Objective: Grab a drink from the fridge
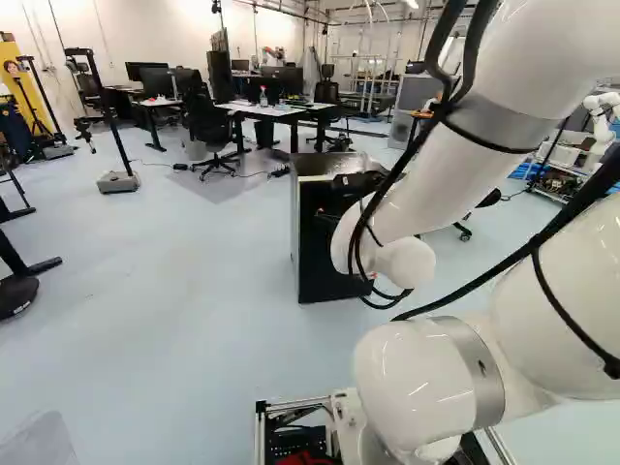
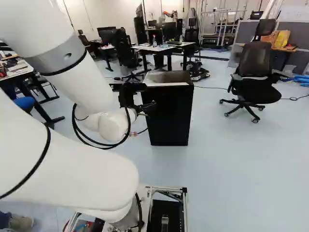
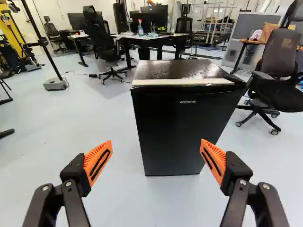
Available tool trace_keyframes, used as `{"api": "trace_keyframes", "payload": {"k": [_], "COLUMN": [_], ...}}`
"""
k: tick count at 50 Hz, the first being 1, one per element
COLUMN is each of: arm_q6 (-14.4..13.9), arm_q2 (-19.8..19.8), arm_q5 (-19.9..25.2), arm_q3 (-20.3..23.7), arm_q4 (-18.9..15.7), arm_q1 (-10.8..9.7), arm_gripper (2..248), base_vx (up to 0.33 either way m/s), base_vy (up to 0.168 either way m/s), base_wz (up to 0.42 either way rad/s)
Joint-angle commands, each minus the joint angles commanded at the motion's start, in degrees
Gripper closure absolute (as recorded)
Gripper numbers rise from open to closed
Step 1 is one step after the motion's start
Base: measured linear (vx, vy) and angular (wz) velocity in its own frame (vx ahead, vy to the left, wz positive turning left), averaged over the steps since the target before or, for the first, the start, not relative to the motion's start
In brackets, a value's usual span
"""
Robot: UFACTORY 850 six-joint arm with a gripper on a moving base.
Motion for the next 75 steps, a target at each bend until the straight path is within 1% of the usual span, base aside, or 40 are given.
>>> {"api": "trace_keyframes", "payload": {"k": [75], "arm_q6": [0.0], "arm_q2": [0.0], "arm_q5": [0.0], "arm_q3": [0.0], "arm_q4": [0.0], "arm_q1": [0.0], "arm_gripper": [3], "base_vx": [0.041], "base_vy": [0.043], "base_wz": [-0.009]}}
